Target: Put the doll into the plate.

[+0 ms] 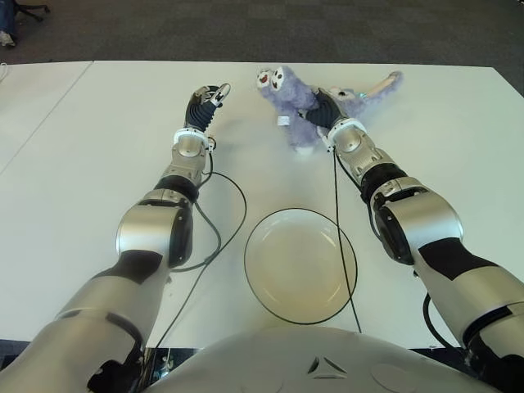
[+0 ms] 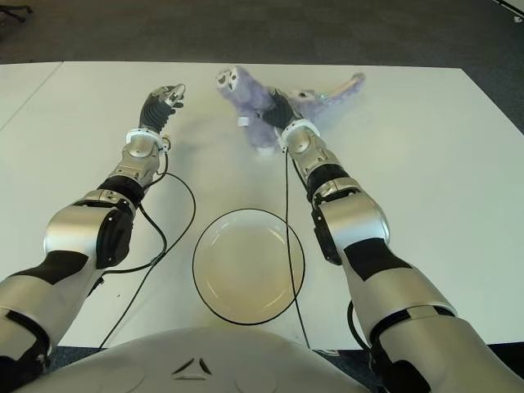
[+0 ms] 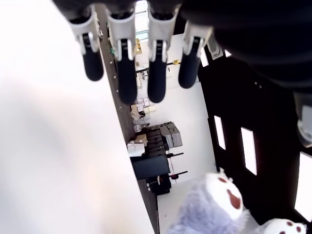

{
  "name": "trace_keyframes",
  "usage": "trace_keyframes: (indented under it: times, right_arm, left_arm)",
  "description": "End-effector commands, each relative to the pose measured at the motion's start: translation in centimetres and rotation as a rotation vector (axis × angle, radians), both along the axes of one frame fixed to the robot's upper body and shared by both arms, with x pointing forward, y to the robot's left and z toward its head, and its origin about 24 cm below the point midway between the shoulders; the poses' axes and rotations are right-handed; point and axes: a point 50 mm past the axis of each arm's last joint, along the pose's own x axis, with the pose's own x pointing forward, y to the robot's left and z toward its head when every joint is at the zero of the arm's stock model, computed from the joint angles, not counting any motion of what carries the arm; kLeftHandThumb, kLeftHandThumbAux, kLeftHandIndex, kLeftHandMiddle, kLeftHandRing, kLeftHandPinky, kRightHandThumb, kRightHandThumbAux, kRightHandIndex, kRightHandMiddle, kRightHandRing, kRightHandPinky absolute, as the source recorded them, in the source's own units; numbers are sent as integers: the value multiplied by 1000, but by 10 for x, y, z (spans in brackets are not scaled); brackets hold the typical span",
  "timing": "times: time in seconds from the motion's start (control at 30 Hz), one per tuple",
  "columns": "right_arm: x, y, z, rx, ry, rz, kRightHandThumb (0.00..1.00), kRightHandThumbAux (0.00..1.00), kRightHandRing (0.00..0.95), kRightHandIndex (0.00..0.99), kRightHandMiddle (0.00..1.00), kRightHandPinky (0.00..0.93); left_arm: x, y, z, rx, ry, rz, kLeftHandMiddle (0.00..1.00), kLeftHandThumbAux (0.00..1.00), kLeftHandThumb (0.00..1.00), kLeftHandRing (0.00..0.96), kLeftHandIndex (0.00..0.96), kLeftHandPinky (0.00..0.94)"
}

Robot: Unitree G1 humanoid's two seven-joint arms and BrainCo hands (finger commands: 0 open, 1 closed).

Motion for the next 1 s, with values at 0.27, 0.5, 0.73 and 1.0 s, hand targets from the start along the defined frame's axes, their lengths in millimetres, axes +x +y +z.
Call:
trace_keyframes:
  times: [0.27, 0.5, 0.73, 1.0]
  right_arm:
    - [1, -53, 14, 53, -51, -88, 710, 713, 851, 441, 849, 845]
    - [-2, -86, 33, 100, -130, -99, 709, 712, 843, 441, 841, 847]
    - [-6, -114, 62, 129, -233, -103, 711, 711, 843, 441, 839, 849]
    - [-11, -120, 109, 76, -465, -69, 712, 711, 849, 441, 844, 857]
  left_arm:
    - [0, 1, -2, 6, 21, 6, 316, 422, 0, 305, 249, 208]
    - [0, 2, -1, 2, 24, 10, 325, 438, 0, 320, 251, 287]
    - [0, 3, -1, 5, 26, 12, 322, 453, 0, 318, 260, 223]
    - [0, 4, -2, -4, 35, 16, 328, 465, 0, 320, 264, 225]
